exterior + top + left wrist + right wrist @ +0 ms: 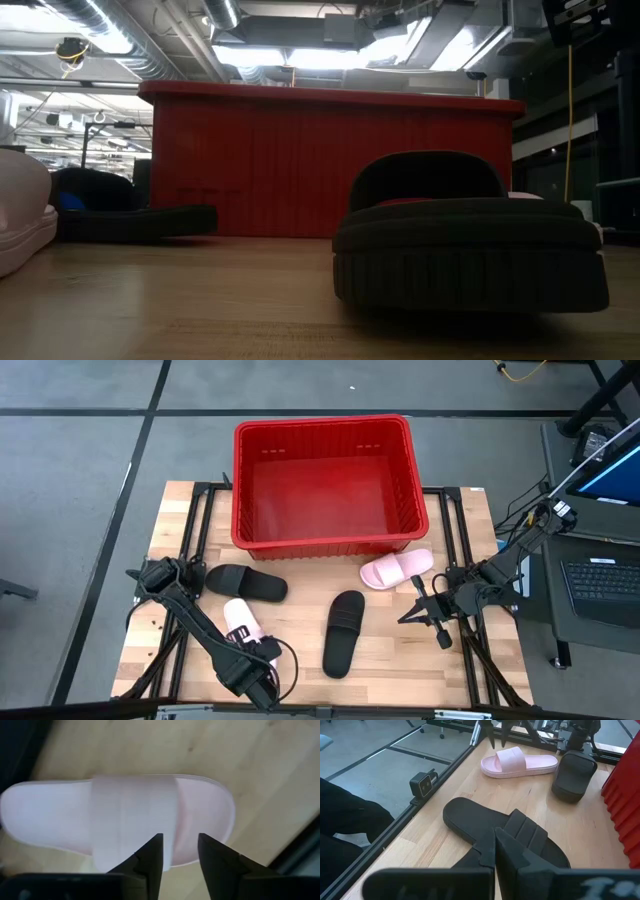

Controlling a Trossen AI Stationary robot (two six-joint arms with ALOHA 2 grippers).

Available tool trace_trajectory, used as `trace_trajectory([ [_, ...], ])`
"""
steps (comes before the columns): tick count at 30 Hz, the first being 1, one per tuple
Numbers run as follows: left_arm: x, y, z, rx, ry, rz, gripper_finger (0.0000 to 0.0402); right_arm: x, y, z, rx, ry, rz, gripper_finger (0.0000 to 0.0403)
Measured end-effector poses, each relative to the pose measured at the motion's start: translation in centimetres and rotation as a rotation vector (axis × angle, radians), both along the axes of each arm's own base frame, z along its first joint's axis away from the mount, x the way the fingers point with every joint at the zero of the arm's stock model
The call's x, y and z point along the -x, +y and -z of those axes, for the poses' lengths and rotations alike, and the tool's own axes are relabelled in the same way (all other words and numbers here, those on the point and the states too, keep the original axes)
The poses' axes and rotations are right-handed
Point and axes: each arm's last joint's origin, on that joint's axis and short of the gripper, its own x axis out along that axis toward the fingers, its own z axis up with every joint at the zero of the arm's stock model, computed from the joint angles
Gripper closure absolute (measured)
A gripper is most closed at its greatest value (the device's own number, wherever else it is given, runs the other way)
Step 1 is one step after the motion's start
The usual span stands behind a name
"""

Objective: Pick and place slides into bin
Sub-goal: Put the top pink slide into the red bin

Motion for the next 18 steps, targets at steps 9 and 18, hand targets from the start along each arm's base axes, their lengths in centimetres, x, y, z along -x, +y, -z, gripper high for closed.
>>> trace_trajectory([
  [9,0.71,0.71,-0.12,-0.083,0.052,-0.052,0.0194,0.01,0.0,0.0,0.0,0.0,-0.001,0.0398],
  [18,0.39,0.52,-0.09,-0.086,0.019,0.041,0.0161,0.01,0.0,0.0,0.0,0.0,0.0,0.0398],
])
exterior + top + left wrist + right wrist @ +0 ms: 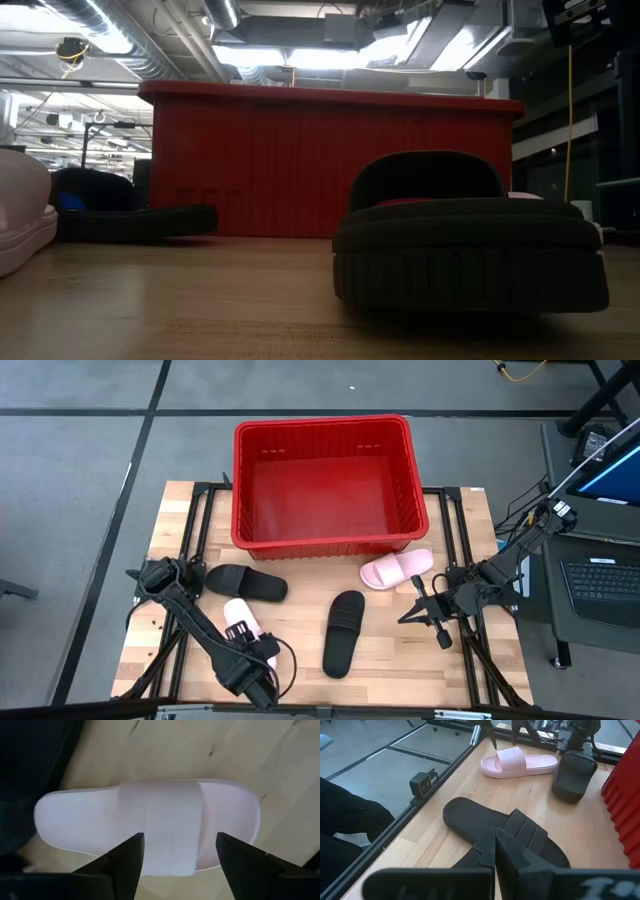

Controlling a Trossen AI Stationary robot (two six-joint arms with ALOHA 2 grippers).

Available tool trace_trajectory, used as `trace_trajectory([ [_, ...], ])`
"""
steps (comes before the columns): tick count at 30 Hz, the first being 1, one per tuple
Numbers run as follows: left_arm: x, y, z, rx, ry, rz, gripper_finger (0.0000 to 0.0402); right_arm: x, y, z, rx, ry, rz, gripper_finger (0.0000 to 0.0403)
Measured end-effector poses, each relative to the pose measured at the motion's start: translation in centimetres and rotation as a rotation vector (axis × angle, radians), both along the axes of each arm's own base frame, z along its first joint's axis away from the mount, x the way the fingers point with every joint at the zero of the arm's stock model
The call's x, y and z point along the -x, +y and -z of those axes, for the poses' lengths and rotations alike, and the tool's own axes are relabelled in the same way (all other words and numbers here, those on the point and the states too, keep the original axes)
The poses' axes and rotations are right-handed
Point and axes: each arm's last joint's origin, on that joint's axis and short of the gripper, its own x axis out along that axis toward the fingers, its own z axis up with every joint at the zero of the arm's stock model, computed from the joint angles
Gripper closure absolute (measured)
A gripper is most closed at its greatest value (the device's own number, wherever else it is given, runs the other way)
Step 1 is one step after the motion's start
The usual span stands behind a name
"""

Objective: Pick and place slides into bin
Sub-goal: Put the top pink slide into the red bin

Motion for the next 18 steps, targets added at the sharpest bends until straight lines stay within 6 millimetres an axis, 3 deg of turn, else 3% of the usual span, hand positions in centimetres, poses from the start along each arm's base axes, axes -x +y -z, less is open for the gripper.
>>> trace_trajectory([
  [12,-0.9,0.7,0.1,-0.027,-0.041,-0.025,0.0164,0.0,0.0,0.0,-0.001,0.001,0.0,0.0398],
  [18,0.5,0.8,-0.7,-0.194,0.043,-0.137,0.0164,0.0,0.0,0.0,0.0,0.001,0.0,0.0398],
])
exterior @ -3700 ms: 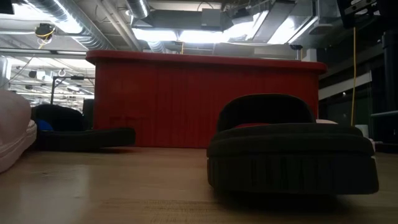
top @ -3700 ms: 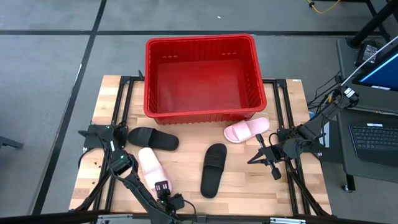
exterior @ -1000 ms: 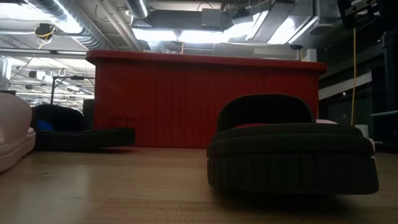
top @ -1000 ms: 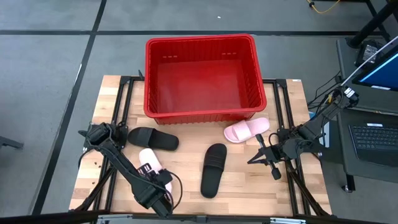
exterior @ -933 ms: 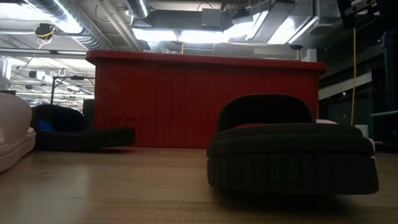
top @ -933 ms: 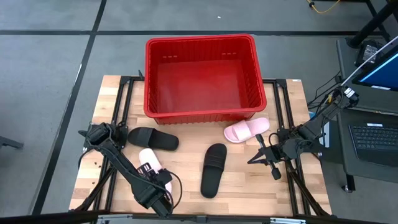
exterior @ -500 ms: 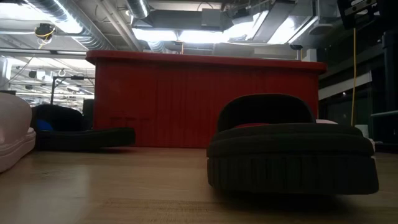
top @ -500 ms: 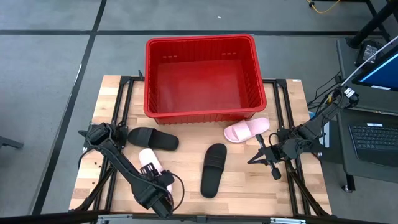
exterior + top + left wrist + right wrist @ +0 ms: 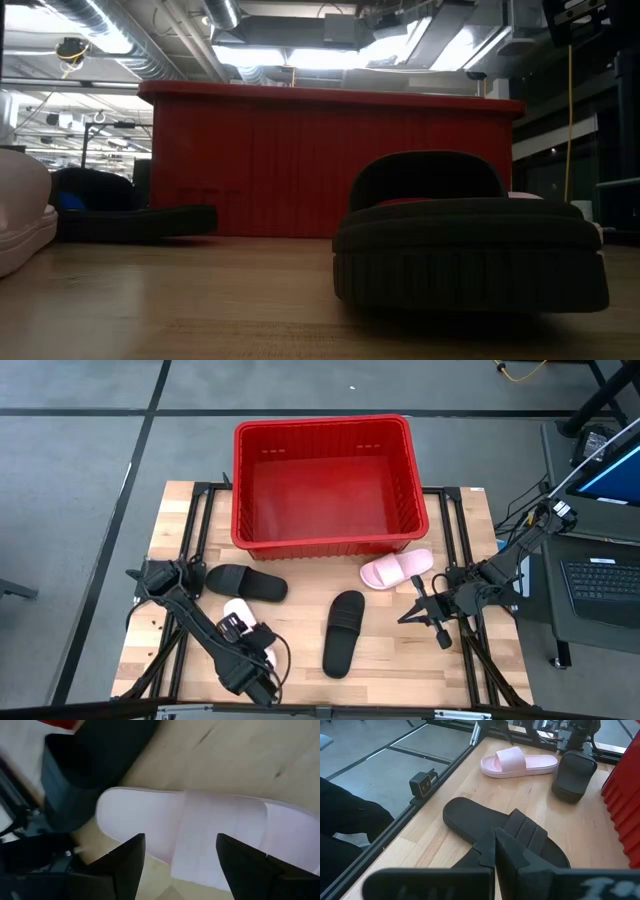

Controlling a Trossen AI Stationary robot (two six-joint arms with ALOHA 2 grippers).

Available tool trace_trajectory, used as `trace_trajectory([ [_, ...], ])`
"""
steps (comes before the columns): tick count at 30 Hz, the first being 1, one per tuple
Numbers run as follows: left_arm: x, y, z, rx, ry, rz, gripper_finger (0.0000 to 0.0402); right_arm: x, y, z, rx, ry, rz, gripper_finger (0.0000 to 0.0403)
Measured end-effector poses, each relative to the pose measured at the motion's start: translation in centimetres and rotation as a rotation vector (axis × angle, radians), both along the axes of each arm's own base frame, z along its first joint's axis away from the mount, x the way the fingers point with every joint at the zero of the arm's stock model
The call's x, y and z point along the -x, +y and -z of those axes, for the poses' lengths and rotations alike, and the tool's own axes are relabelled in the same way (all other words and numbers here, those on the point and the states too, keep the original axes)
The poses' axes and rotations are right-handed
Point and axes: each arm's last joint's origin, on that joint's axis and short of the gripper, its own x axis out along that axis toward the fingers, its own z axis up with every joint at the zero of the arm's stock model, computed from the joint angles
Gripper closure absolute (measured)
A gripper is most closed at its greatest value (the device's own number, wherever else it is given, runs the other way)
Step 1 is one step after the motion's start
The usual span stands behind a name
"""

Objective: Pick and place slides into bin
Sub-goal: Put the top pink slide into the red bin

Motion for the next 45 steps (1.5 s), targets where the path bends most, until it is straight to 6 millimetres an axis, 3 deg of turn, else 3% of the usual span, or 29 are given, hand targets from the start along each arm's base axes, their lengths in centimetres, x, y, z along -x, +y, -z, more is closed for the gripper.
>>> trace_trajectory([
  [5,-1.3,-1.5,-0.1,0.043,0.003,0.067,0.0164,0.0,0.0,0.0,0.002,0.0,-0.001,0.0398],
  [15,-1.5,-3.2,3.3,0.016,0.11,0.097,0.0164,0.0,0.0,0.0,0.007,0.001,-0.001,0.0398],
  [20,-1.4,-3.5,4.0,0.0,0.118,0.101,0.0162,0.0,0.0,0.0,0.007,0.001,-0.001,0.0398],
  [26,-1.6,-3.7,3.4,0.01,0.09,0.093,0.0165,0.0,0.0,0.0,0.008,0.0,-0.002,0.0398],
  [37,-2.6,-5.2,0.1,0.096,-0.079,0.107,0.0166,0.0,0.0,0.1,0.033,-0.003,-0.012,0.0398],
  [45,-3.5,-7.1,3.4,0.164,-0.083,0.12,0.0166,0.0,0.0,0.1,0.037,0.002,-0.012,0.0398],
])
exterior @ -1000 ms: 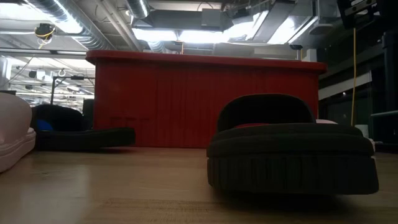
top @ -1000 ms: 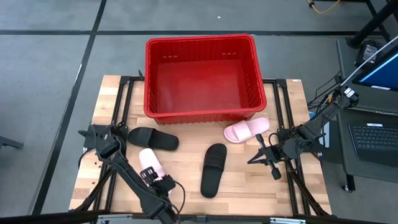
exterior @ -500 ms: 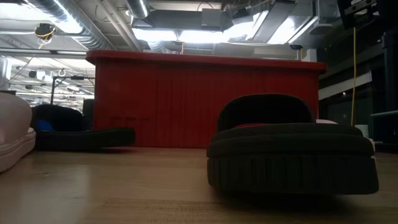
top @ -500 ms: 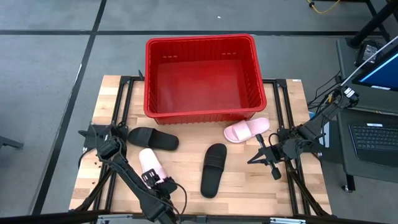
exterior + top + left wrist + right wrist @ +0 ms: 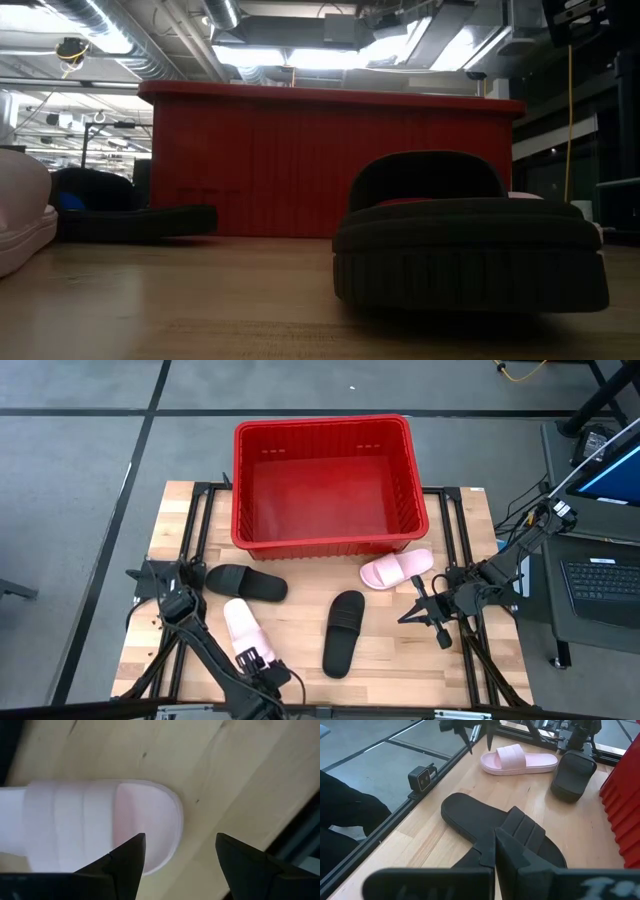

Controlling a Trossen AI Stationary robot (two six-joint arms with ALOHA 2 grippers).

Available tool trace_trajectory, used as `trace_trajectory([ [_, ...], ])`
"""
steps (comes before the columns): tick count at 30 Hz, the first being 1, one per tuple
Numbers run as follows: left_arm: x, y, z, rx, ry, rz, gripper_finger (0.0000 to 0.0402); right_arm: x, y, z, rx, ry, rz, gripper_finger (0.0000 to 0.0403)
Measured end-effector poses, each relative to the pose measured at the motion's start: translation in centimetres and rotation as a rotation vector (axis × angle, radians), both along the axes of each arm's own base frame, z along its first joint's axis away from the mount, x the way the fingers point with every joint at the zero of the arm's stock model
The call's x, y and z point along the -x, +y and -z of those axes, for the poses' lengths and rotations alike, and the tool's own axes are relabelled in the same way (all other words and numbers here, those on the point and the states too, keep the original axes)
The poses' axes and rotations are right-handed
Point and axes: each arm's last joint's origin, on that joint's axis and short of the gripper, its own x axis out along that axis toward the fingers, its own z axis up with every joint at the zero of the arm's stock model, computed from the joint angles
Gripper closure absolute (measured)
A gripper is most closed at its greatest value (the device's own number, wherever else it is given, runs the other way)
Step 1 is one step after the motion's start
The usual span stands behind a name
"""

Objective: Pick and place slides into bin
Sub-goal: Put the top pink slide into the red bin

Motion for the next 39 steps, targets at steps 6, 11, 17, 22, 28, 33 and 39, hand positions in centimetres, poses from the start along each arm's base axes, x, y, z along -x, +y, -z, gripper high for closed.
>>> trace_trajectory([
  [6,-0.2,-0.2,1.8,-0.025,0.072,0.048,0.0166,0.0,0.0,0.0,-0.003,0.0,0.001,0.0398],
  [11,-0.1,-0.1,1.9,-0.031,0.085,0.074,0.0166,0.0,0.0,0.0,-0.006,-0.003,0.001,0.0398],
  [17,-0.2,-0.5,2.0,-0.006,0.056,0.068,0.0166,0.0,0.0,-0.1,-0.011,-0.006,0.002,0.0398],
  [22,-0.4,-0.7,2.0,0.006,0.035,0.069,0.0166,0.0,0.0,-0.1,-0.011,-0.006,0.002,0.0398],
  [28,-0.8,-1.1,2.1,0.052,-0.014,0.07,0.0166,0.0,0.0,-0.1,-0.011,-0.005,0.002,0.0398],
  [33,-1.2,-1.5,2.1,0.093,-0.055,0.071,0.0166,0.0,0.0,-0.1,-0.01,-0.005,0.002,0.0398],
  [39,-1.3,-1.7,2.1,0.118,-0.06,0.07,0.0166,0.0,0.0,-0.1,-0.009,-0.006,0.001,0.0398],
])
